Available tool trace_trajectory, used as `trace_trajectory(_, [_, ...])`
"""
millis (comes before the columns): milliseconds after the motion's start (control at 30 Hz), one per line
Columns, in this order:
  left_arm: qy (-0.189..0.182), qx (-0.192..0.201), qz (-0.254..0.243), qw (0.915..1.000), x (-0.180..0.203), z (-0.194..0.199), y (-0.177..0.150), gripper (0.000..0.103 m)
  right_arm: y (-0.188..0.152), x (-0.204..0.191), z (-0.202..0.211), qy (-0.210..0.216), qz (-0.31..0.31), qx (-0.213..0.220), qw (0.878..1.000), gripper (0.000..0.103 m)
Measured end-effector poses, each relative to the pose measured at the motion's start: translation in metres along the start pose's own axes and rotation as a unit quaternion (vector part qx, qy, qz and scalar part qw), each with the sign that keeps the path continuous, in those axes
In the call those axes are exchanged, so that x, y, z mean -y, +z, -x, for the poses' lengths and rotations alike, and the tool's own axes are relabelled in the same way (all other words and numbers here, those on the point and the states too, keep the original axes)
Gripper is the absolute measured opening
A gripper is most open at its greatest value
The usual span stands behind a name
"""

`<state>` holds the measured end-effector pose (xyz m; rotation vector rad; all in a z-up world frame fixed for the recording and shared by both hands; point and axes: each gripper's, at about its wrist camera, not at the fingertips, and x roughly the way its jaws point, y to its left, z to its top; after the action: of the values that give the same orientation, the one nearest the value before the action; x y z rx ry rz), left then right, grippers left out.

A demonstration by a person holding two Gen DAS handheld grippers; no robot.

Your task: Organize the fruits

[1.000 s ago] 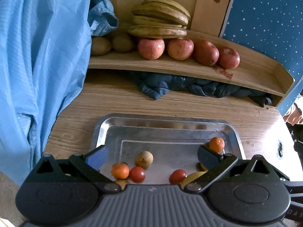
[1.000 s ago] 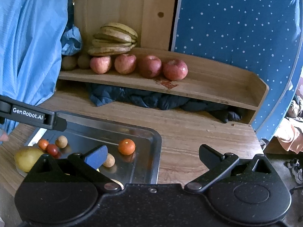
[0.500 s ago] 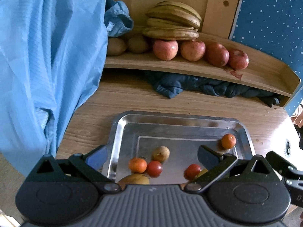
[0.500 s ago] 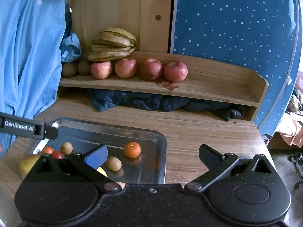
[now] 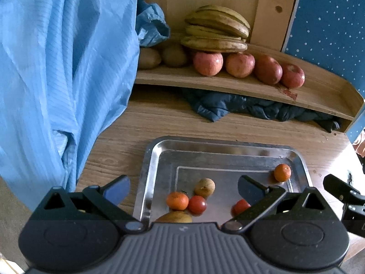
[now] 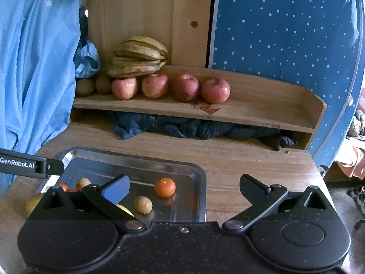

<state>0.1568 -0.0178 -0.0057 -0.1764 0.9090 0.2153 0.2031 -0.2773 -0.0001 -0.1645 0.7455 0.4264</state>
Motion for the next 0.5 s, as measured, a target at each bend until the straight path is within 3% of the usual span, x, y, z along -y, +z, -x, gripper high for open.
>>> trace_trajectory(500, [-0.027, 0.015, -0.022, 0.9993, -0.022, 0.005, -0.002, 0.103, -0.003, -0.023, 0.016, -0.038, -0.019, 0.008, 0.999, 0.102])
